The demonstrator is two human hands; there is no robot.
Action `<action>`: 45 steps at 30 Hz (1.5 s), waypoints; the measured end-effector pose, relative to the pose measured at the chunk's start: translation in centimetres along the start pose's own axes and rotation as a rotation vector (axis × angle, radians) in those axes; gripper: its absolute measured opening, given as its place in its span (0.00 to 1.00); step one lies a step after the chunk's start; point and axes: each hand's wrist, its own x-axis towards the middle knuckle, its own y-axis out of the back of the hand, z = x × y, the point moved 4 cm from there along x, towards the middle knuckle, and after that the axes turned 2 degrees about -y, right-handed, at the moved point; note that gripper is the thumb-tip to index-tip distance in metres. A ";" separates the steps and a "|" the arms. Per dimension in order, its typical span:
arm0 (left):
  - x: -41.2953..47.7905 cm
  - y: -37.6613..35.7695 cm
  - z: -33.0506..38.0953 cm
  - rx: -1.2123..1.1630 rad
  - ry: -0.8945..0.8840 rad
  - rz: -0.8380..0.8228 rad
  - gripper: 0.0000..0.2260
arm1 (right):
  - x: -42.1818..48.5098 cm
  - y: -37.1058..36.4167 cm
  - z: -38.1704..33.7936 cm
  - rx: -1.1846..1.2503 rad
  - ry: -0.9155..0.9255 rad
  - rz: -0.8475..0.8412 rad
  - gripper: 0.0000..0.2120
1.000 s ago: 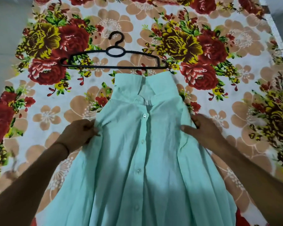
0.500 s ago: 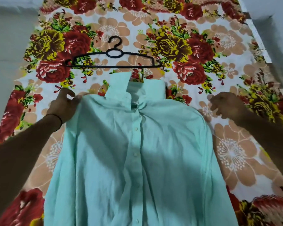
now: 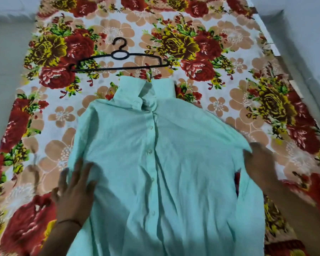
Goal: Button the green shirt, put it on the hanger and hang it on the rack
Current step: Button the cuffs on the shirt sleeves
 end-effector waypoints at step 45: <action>-41.8 -14.1 20.2 -1.060 0.072 -0.471 0.23 | -38.3 -1.9 16.9 0.992 -0.225 -0.492 0.08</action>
